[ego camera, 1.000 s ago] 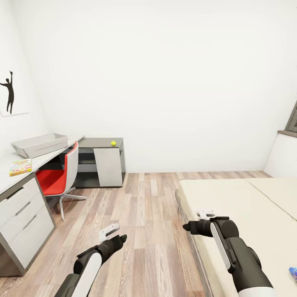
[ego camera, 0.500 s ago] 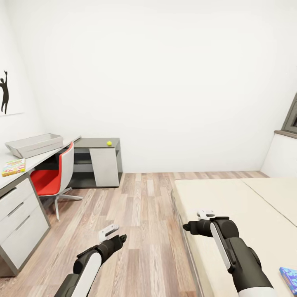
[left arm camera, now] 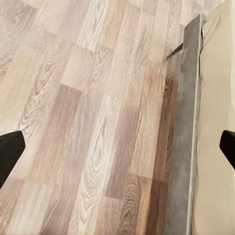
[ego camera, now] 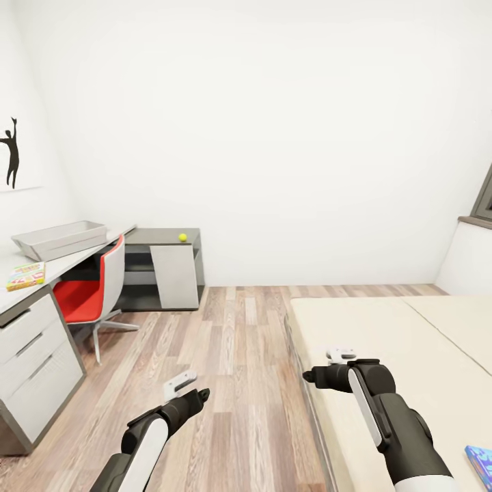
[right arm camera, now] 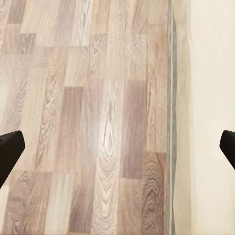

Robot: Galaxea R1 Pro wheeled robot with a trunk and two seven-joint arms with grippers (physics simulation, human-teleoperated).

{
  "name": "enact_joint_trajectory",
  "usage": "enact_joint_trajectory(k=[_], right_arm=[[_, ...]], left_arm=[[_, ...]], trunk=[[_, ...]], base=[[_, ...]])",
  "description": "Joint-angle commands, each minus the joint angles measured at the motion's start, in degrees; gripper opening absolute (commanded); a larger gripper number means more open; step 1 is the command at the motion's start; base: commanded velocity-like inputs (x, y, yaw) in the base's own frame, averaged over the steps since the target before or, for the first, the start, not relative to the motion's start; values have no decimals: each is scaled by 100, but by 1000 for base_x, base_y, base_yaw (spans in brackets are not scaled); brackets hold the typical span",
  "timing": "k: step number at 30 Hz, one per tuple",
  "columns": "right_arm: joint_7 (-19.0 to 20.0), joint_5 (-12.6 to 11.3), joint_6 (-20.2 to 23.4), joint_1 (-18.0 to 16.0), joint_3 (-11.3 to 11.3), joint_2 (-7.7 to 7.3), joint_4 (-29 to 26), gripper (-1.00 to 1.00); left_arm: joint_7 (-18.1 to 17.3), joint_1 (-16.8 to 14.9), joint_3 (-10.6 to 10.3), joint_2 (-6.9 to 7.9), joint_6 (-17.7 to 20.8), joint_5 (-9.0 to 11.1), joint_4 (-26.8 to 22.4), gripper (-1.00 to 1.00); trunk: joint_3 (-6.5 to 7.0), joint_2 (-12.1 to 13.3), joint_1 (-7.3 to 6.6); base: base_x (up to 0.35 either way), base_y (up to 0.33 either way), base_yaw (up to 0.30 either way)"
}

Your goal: Put all the toys in the child's room - the three board games (two on the bed and one on the table), the two jigsaw puzzles on the table, and the tennis ball on the table - inside the toy box on the table in the child's room.

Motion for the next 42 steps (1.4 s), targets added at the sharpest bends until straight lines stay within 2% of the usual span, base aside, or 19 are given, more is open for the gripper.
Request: enact_joint_trajectory(k=[1,42], right_arm=[[10,-8,24,-4,-3,-3,-5,100],[10,-8,25,-4,-6,-6,-5,100]], left_arm=[[56,-4,-5,0,9,60,-7,100],[56,-4,-21,0,9,60,-7,100]], trunk=[[-7,-4,0],[-7,-4,0]], base=[[0,-5,62],[0,-2,11]])
